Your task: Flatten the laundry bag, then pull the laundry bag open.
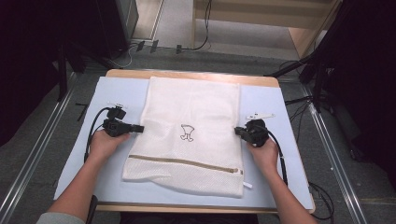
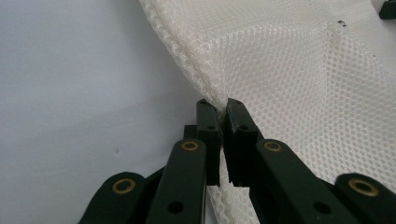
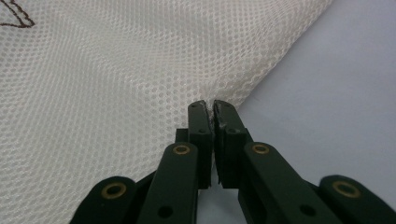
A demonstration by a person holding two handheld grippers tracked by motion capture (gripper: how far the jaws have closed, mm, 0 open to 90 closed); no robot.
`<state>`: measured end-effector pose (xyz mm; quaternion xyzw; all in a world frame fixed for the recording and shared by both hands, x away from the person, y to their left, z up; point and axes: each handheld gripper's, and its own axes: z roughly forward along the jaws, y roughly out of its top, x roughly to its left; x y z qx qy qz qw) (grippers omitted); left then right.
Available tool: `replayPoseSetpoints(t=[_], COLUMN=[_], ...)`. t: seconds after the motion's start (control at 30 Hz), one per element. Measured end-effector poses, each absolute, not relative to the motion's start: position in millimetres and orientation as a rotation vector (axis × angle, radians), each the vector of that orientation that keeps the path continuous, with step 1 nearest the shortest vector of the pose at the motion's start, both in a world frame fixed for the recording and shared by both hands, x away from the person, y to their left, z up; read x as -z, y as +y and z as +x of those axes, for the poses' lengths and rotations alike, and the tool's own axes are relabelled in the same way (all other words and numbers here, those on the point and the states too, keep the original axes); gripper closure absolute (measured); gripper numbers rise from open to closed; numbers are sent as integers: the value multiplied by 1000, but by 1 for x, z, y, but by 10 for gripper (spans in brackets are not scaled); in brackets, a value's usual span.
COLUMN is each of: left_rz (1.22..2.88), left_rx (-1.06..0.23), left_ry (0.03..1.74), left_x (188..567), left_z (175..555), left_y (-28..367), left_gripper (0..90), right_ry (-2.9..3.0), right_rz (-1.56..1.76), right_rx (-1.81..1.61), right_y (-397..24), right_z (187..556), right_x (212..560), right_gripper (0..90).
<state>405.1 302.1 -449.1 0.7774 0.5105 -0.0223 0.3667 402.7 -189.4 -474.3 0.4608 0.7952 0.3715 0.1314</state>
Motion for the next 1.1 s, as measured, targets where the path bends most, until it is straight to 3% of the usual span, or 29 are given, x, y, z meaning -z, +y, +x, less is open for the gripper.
replayPoseSetpoints(t=[0.23, 0.33, 0.47, 0.57, 0.8, 1.1], left_rz=[2000, 1998, 1976, 1999, 2009, 2023], left_rx=[34, 7, 3, -12, -50, -20], left_ry=[1337, 1323, 1304, 1279, 1196, 1123], left_x=[454, 453, 446, 440, 421, 406], left_z=[410, 410, 406, 402, 388, 373], left_y=[304, 307, 312, 311, 300, 273], left_gripper=[849, 761, 600, 557, 527, 564], right_ry=[2281, 2275, 2270, 2256, 2266, 2319], right_rz=[1356, 1374, 1394, 1366, 1313, 1257], right_rx=[-1107, -1112, -1150, -1199, -1244, -1272], right_y=[-192, -190, -197, -202, -204, -207], right_z=[424, 426, 420, 410, 385, 354], right_x=[473, 478, 470, 463, 450, 443], right_gripper=[880, 849, 730, 689, 656, 683])
